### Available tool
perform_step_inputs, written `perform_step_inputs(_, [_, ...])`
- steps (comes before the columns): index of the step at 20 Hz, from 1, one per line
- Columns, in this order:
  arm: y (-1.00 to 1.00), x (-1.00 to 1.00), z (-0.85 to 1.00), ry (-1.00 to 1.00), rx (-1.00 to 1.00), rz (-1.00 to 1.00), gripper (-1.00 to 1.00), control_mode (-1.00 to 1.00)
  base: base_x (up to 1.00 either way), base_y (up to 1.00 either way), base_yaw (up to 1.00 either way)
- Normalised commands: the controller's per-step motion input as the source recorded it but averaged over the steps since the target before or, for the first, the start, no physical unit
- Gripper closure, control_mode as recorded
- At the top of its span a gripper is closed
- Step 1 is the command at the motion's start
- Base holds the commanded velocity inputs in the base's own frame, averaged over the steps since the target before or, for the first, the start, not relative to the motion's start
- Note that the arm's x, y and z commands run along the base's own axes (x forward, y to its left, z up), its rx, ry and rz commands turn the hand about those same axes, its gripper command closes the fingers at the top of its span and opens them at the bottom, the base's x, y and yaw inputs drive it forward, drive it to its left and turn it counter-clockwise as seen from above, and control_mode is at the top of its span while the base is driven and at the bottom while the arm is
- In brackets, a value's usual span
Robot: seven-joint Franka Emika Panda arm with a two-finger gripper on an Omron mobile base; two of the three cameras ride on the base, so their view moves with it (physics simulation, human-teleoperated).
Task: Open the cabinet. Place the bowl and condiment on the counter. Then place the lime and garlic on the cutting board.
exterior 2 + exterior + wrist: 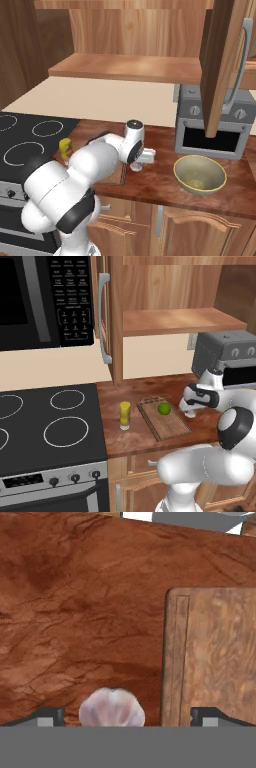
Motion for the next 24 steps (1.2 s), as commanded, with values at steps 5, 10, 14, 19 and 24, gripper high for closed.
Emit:
perform_step_inputs(5, [-0.03,0.29,-0.35,0.0,0.0,0.0,-1.0,-1.0,0.0,0.0,0.0])
perform_step_inputs(10, [-0.05,0.15,-0.22,0.0,0.0,0.0,-1.0,-1.0,0.0,0.0,0.0])
perform_step_inputs(14, [-0.05,0.02,-0.15,0.0,0.0,0.0,-1.0,-1.0,0.0,0.0,0.0])
perform_step_inputs(19, [0.0,0.0,-0.17,0.01,0.0,0.0,1.0,-1.0,0.0,0.0,0.0])
perform_step_inputs(24, [-0.02,0.0,-0.11,0.02,0.0,0.0,1.0,-1.0,0.0,0.0,0.0])
